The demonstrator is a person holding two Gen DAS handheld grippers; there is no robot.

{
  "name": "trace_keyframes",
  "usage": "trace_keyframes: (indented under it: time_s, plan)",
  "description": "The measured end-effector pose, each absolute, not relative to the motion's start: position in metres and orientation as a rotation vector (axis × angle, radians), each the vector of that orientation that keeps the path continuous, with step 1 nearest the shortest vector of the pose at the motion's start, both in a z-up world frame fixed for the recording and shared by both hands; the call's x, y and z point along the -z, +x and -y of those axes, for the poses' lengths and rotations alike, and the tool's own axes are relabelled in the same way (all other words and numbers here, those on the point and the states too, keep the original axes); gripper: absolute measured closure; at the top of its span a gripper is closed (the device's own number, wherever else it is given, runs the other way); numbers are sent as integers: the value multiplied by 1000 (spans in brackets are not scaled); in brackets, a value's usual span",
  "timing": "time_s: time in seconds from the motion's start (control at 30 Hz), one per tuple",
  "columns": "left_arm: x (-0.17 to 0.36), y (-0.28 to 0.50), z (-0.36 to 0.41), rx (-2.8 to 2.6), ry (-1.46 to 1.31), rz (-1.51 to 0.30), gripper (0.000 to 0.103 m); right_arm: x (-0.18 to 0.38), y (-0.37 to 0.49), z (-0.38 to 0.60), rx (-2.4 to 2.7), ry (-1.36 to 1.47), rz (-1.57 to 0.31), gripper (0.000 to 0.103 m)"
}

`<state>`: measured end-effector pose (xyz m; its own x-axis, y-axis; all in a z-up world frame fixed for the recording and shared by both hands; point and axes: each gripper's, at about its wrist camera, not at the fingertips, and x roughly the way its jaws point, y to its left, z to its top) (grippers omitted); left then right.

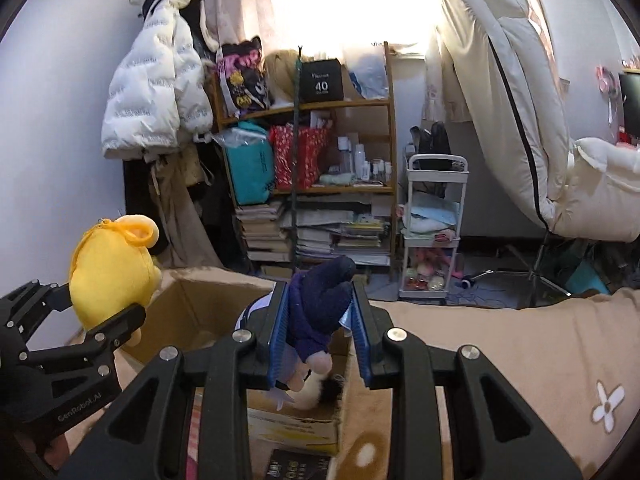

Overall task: Organize soft objects
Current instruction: 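Lift the yellow plush and purple-haired doll with both grippers over the box, then open both grippers to release the yellow plush and doll into the box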

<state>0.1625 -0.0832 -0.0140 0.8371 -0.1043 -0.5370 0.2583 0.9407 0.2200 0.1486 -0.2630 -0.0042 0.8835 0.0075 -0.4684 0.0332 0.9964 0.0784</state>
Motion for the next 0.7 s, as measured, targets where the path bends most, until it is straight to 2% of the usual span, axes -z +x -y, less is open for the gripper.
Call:
trace_keyframes:
  time_s: [0.2,0.27,0.4,0.47,0.7]
  plan:
    - [27,169,86,216,278,-578,34,16,161,248,-8,12,-553,71]
    - [27,170,86,219,268,-587,27,22,165,245,-19,4,-575,70]
    - [24,166,81,225,263,-579,21,29,164,243,-27,42,-602,69]
    - [22,165,79,216,263,-581,13,32,164,241,-34,48,-616,69]
    - [24,155,62,200,213,-629,9,34,163,240,-42,39,-642,68]
